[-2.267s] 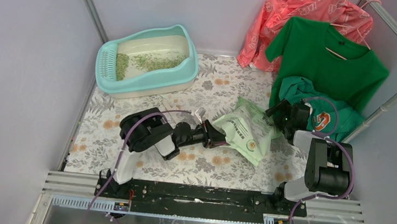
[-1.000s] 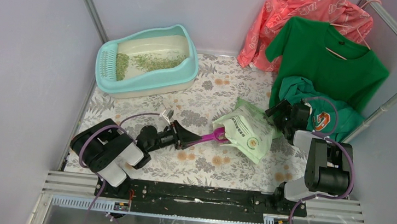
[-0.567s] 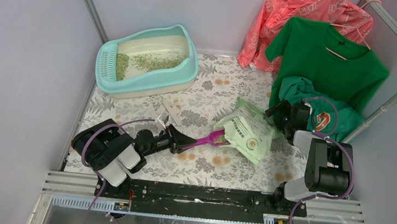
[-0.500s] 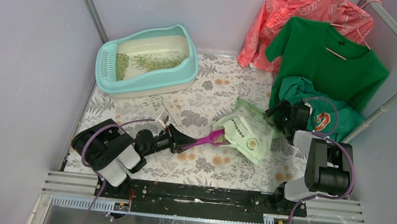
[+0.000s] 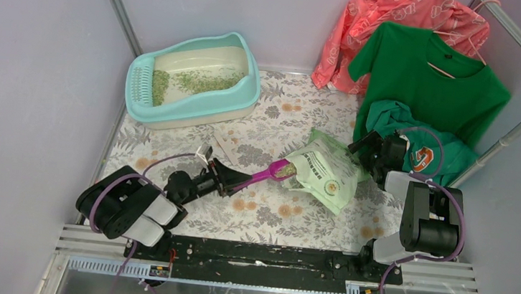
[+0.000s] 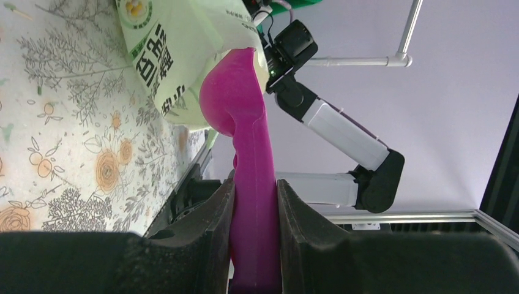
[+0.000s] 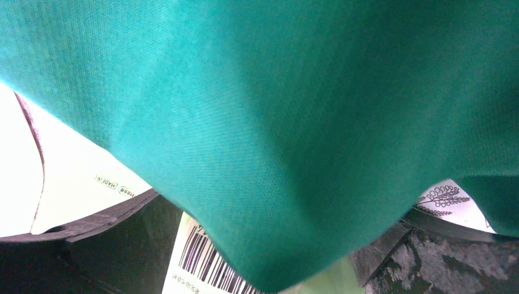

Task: Fill the litter box with clean litter
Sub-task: 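Scoop the cat litter from the cat litter bag.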

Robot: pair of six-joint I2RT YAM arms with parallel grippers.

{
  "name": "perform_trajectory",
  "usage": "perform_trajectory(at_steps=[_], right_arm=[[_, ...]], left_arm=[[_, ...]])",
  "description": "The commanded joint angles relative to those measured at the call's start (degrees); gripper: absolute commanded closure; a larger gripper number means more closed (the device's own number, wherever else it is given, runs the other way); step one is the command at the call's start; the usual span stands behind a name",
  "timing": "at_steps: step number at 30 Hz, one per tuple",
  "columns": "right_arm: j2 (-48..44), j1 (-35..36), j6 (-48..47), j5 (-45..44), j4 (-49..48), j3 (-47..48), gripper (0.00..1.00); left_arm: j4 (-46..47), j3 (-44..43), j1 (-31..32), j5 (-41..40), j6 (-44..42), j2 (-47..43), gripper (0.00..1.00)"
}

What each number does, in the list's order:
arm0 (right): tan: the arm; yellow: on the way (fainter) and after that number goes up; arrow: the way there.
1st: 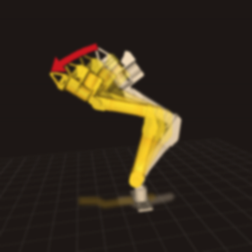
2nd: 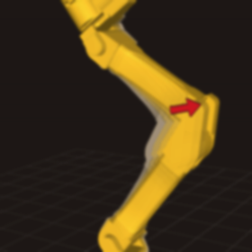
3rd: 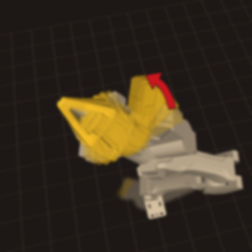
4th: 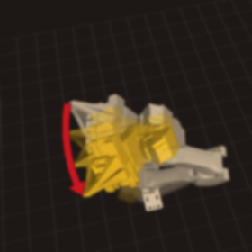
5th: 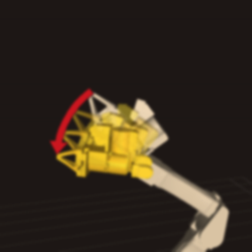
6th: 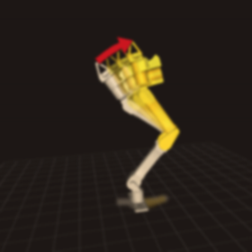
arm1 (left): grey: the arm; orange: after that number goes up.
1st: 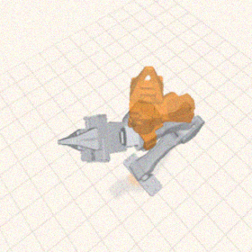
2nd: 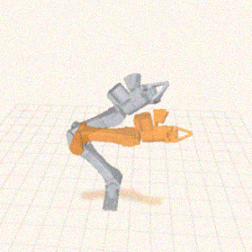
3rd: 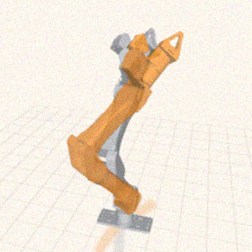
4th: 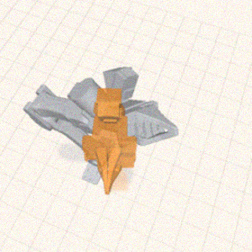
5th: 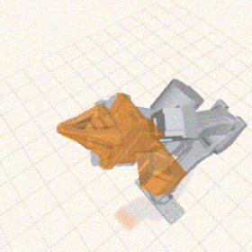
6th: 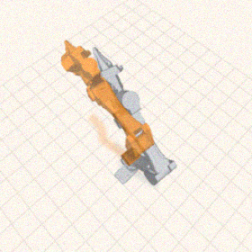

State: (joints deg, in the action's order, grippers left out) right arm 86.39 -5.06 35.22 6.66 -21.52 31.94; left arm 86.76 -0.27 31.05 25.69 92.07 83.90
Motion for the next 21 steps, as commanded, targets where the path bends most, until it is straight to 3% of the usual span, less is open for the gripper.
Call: perform_trajectory(at_steps=[1,14,21], right_arm=[[0.7,0.1,-0.2,1.4,5.3,-1.5,0.00],[1.2,0.1,-0.5,1.7,5.4,-1.2,0.00],[1.3,0.1,-0.5,1.8,5.5,-1.0,0.00]], left_arm=[[5.4,7.8,-2.1,1.1,0.3,-1.7,0.95],[3.1,11.1,-4.7,5.1,-1.1,-0.5,0.96],[-5.3,10.4,-5.1,3.9,-0.1,-8.0,0.96]])
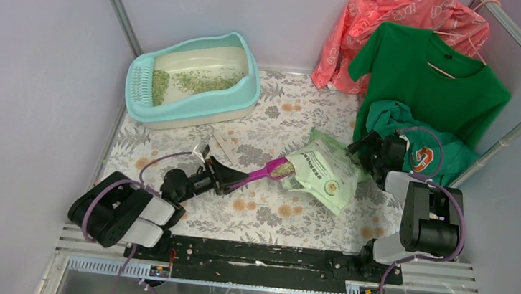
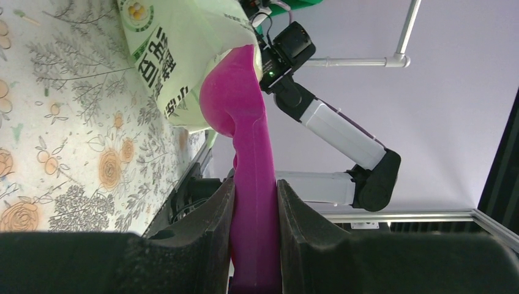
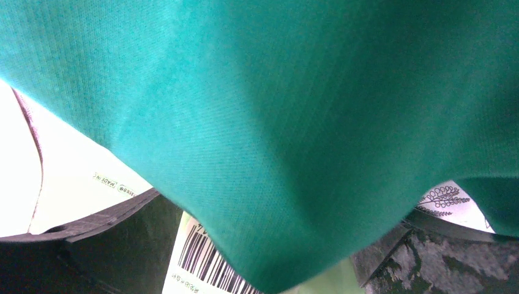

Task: Fill the litter box with clean litter
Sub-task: 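Scoop the cat litter from the cat litter bag.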

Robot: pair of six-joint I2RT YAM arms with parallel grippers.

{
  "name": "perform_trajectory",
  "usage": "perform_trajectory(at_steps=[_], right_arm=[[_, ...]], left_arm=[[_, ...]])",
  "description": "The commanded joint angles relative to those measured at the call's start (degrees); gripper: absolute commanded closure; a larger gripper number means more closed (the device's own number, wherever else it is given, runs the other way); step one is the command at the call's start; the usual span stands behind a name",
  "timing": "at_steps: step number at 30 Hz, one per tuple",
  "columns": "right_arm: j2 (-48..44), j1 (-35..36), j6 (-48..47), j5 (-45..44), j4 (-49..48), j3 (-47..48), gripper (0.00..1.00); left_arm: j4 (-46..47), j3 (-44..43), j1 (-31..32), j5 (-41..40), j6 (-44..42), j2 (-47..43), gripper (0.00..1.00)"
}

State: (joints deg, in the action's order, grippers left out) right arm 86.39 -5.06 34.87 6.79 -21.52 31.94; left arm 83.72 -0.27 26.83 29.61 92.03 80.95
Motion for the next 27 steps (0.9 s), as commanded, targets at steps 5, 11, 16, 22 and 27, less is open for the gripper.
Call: perform_trajectory(at_steps=[5,11,16,22,27], right_arm=[[1.2,0.1,-0.1,1.7,5.4,-1.1,0.00],[1.1,0.1,-0.2,1.7,5.3,-1.3,0.00],[1.0,0.1,-0.2,1.7,5.2,-1.3,0.00],[0.8,0.1,-0.1,1.9,5.0,-1.7,0.00],[1.0,0.1,-0.1,2.0,5.1,-1.4,0.00]], left_arm=[[-15.4,8.1,-3.1,1.3,0.1,-16.4,0.96],[-52.2,1.5,-5.3,1.8,-6.1,-39.2,0.95],[-56.1,0.8,-7.3,5.4,-5.2,-43.2,0.94],[-49.7,3.2,-7.5,6.7,-3.2,-40.0,0.94],[-59.7,-1.1,-9.5,7.1,-4.6,-47.6,0.94]])
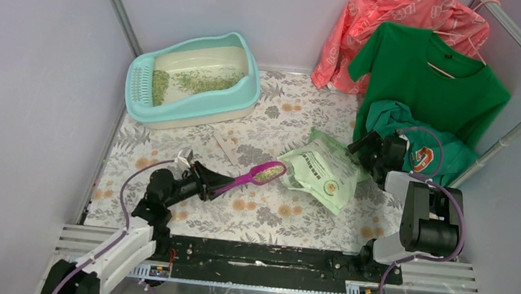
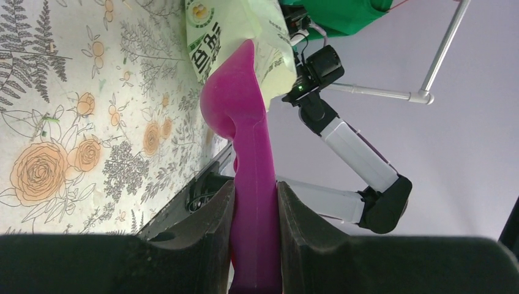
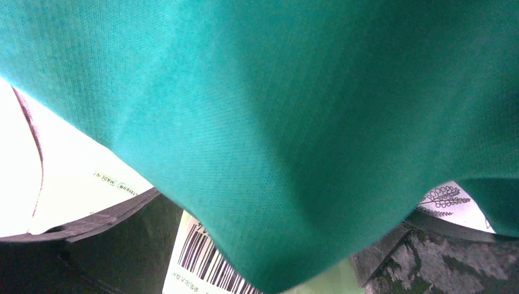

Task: Fill the litter box with clean litter
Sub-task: 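Scoop the cat litter from the cat litter bag, then pour the cat litter into the litter box.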

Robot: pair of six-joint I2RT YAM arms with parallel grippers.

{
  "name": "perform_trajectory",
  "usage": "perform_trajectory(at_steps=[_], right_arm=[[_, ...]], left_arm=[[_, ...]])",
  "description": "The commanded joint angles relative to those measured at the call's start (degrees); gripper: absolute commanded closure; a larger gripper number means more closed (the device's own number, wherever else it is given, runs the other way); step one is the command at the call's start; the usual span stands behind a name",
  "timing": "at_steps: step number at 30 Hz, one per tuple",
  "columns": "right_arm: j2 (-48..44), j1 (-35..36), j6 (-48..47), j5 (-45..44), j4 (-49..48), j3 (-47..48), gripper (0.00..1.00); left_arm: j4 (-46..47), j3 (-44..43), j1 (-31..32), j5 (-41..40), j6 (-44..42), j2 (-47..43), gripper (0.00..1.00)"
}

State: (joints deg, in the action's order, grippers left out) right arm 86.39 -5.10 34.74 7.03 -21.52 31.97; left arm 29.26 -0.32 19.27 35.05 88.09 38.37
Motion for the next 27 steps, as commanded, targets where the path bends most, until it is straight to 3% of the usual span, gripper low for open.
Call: perform_trajectory(at_steps=[1,12,19,27], right_arm=[[0.9,0.1,0.0,1.8,5.0,-1.5,0.00],[0.8,0.1,0.0,1.8,4.8,-1.6,0.00],[0.9,0.1,0.1,1.8,4.9,-1.6,0.00],[0.8,0.1,0.0,2.0,4.8,-1.7,0.00]], left_arm=[[-7.2,-2.2,-2.7,2.2,-1.0,-6.1,0.94],[-10.5,-11.8,-10.0,9.3,-1.1,-4.9,0.94],[-3.9,-21.7,-16.7,11.9,-1.4,5.2,0.94],[2.4,-34.5,-24.7,9.1,-5.7,20.4,0.94]])
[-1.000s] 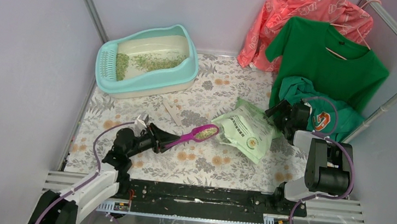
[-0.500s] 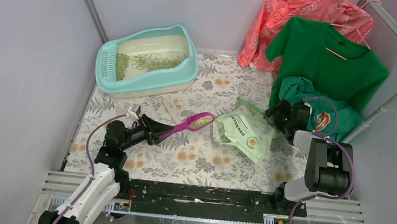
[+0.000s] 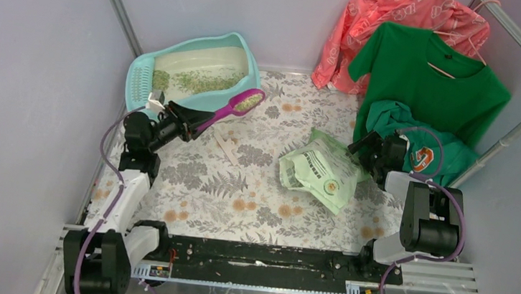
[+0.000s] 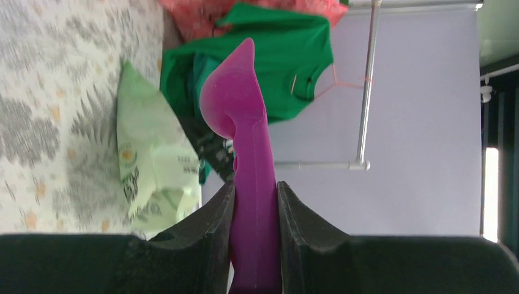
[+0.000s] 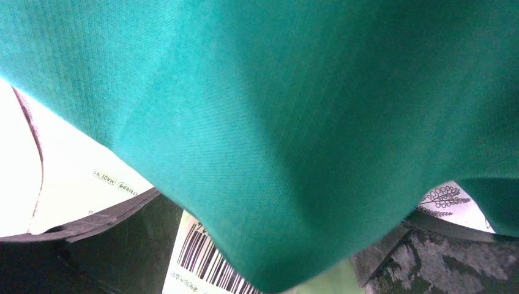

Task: Fill the litter box with clean litter
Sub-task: Pour the cat litter into the litter box.

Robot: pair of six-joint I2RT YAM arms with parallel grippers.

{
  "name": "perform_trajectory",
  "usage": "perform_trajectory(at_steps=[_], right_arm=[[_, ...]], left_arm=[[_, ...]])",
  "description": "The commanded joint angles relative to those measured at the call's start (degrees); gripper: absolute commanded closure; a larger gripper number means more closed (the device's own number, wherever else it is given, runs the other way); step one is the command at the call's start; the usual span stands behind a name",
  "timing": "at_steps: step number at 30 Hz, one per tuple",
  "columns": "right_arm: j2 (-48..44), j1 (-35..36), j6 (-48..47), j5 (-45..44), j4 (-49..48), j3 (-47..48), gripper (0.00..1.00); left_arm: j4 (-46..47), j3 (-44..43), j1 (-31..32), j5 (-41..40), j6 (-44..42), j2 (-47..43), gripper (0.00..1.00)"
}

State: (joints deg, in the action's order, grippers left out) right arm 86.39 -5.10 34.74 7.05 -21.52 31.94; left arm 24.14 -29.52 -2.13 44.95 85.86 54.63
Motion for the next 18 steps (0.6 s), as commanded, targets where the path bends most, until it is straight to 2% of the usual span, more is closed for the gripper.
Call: perform_trajectory(at_steps=[1,6,10,18], right_arm=[[0.9,0.1,0.0,2.0,4.8,-1.7,0.00],[0.8,0.1,0.0,2.1,4.7,-1.6,0.00],[0.8,0.1,0.1,2.1,4.6,-1.7,0.00],[0.6,0.1,0.0,2.2,4.4,-1.9,0.00]], left_arm=[[8.1,-6.4,-4.4,-1.4,-4.0,5.6,0.94],[6.5,-11.8,-9.1,-5.3,-10.2,12.3,0.94],[1.8,-17.5,-8.9,-12.1,-19.0,18.6,0.94],[-19.3,-34.7,-0.9,-32.2,-43.0,29.1,0.94]])
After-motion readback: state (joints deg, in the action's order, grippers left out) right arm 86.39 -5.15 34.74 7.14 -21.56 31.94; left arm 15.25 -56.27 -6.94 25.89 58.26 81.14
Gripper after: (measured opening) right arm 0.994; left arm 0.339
